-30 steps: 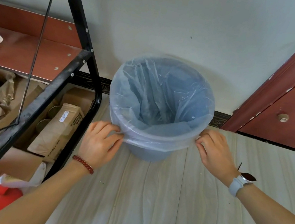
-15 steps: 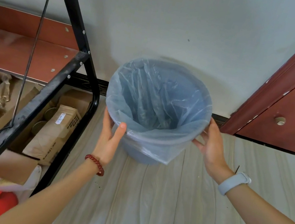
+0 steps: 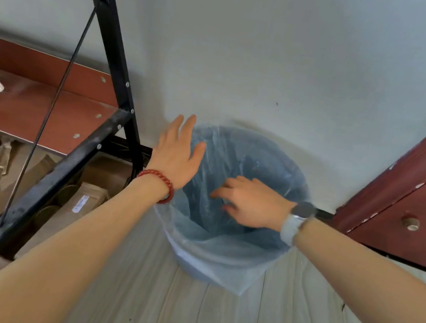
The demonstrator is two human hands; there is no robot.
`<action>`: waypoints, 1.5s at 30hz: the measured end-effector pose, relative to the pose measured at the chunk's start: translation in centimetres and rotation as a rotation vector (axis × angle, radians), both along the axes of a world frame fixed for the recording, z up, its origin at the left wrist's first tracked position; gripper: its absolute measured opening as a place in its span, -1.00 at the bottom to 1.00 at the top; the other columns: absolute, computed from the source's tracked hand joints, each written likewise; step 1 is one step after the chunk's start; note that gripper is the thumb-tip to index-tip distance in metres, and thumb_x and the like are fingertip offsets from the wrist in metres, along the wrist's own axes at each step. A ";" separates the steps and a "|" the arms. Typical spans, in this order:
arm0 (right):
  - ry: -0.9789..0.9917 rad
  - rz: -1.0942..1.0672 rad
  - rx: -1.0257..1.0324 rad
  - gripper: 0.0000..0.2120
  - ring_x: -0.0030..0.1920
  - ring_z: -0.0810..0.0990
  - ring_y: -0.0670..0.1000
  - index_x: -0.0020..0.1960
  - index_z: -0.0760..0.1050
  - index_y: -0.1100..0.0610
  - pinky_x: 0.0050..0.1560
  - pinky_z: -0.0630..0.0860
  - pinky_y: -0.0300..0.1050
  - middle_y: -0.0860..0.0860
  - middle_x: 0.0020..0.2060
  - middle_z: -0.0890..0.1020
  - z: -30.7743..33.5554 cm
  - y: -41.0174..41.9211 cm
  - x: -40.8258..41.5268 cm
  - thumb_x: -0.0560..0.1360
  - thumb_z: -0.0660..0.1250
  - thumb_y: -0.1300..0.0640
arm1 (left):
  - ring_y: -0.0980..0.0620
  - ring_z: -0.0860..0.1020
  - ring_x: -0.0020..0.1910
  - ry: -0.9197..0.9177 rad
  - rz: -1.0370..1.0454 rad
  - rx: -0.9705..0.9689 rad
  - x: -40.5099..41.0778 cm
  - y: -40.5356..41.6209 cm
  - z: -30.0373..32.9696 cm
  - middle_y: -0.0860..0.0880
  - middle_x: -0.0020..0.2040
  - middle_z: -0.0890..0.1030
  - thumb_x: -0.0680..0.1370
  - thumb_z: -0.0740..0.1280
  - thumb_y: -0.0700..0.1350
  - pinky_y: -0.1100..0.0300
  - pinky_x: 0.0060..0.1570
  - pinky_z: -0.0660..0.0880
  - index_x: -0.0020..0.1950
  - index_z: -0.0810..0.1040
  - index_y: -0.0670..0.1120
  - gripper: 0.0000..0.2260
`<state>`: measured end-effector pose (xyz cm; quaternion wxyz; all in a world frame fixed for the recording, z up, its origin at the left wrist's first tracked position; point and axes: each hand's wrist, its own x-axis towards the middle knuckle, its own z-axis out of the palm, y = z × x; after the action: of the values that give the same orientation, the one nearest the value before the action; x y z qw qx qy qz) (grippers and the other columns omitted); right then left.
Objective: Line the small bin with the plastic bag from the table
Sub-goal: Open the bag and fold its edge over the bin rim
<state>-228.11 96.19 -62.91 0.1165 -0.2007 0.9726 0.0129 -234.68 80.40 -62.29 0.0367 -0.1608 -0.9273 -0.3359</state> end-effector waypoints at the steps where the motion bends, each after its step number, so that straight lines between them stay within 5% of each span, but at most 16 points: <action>1: -0.038 0.025 0.105 -0.55 0.28 0.35 0.15 0.39 0.23 -0.06 0.16 0.37 0.09 0.09 0.28 0.41 -0.8 -0.4 -0.8 0.52 0.19 0.00 | -0.13 -0.01 0.51 -0.035 0.015 -0.023 -0.9 0.4 0.2 -0.18 0.53 0.02 0.59 0.08 -0.01 -0.05 0.47 0.02 0.49 0.02 -0.09 -0.50; 5: -0.209 -0.002 0.257 -0.22 0.47 0.01 0.25 0.45 -0.07 -0.23 0.34 0.16 0.39 0.09 0.50 0.03 -4.9 -0.5 -3.3 0.38 0.32 -0.21 | -0.12 0.07 0.50 -0.108 0.004 -0.015 -3.4 0.9 0.6 -0.14 0.52 0.08 0.60 0.05 0.00 -0.08 0.48 0.10 0.48 0.04 -0.06 -0.53; 9: -0.340 -0.040 0.260 -0.17 0.50 -0.13 0.24 0.44 -0.16 -0.24 0.37 0.01 0.47 0.05 0.53 -0.12 -7.3 0.1 -3.9 0.39 0.33 -0.18 | -0.10 0.25 0.43 -0.151 -0.067 -0.074 -3.2 0.8 -0.4 -0.10 0.50 0.15 0.60 0.05 0.00 -0.02 0.37 0.25 0.47 0.07 -0.06 -0.54; 12: -0.355 -0.114 0.175 -0.26 0.49 -0.01 0.21 0.46 -0.01 -0.16 0.39 0.12 0.34 0.08 0.51 0.05 -6.1 -0.2 -4.0 0.42 0.32 -0.12 | -0.13 0.34 0.35 -0.087 -0.055 -0.213 -2.9 0.6 -1.2 -0.06 0.48 0.18 0.59 0.06 0.03 -0.04 0.23 0.38 0.46 0.10 -0.06 -0.54; 15: -0.243 -0.183 -0.031 -0.53 0.35 0.32 0.18 0.38 0.28 -0.01 0.28 0.39 0.12 0.12 0.34 0.41 -2.7 -0.7 -4.0 0.49 0.23 -0.03 | -0.15 0.37 0.33 -0.067 -0.048 -0.211 -2.8 0.8 -1.2 -0.07 0.46 0.21 0.58 0.09 0.04 -0.04 0.20 0.41 0.45 0.11 -0.06 -0.53; 20: 0.246 -0.480 -0.456 -0.78 0.04 0.59 0.19 0.00 0.55 0.06 0.07 0.53 0.08 0.13 0.01 0.67 2.0 0.3 -3.5 0.51 0.15 0.09 | -0.17 0.40 0.28 -0.053 -0.076 -0.204 -1.6 0.5 -0.8 -0.10 0.45 0.20 0.57 0.12 0.02 -0.07 0.16 0.45 0.47 0.05 -0.05 -0.49; 23: 0.547 -0.700 -0.662 -0.78 0.06 0.53 0.25 0.02 0.57 0.16 0.10 0.47 0.09 0.22 0.02 0.63 2.4 1.5 -3.2 0.52 0.16 0.19 | -0.21 0.44 0.23 -0.039 -0.153 -0.241 -0.1 -0.1 -0.5 -0.15 0.44 0.18 0.58 0.12 -0.02 -0.01 0.15 0.43 0.49 -0.02 -0.07 -0.47; 27: 0.416 -0.797 -0.397 -0.67 0.27 0.36 0.22 0.28 0.42 0.09 0.24 0.31 0.15 0.16 0.26 0.48 1.4 2.7 -1.3 0.53 0.14 0.14 | -0.17 0.37 0.31 -0.047 -0.226 -0.309 1.0 -1.1 0.0 -0.18 0.41 0.27 0.53 0.17 0.10 0.02 0.29 0.36 0.49 -0.03 -0.06 -0.37; 33: 0.280 -0.723 -0.143 -0.69 0.22 0.36 0.23 0.24 0.44 0.14 0.17 0.32 0.12 0.20 0.19 0.47 1.4 3.4 0.9 0.52 0.16 0.12 | -0.09 0.35 0.34 -0.037 -0.227 -0.352 1.1 0.6 2.3 -0.12 0.38 0.35 0.54 0.13 0.15 0.04 0.31 0.32 0.40 0.27 -0.06 -0.51; 45: 0.281 -0.622 -0.338 -0.75 0.16 0.38 0.24 0.16 0.44 0.21 0.14 0.38 0.08 0.23 0.14 0.44 4.5 3.6 2.8 0.52 0.18 0.16 | -0.08 0.49 0.02 -0.061 -0.320 -0.265 1.2 3.1 4.4 -0.13 0.10 0.58 0.52 0.26 0.00 0.17 -0.04 0.36 0.09 0.51 -0.15 -0.74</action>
<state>-225.26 99.83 -58.36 -0.0545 0.0914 0.9820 -0.1561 -233.49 83.50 -57.85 -0.0667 -0.2991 -0.9267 -0.2175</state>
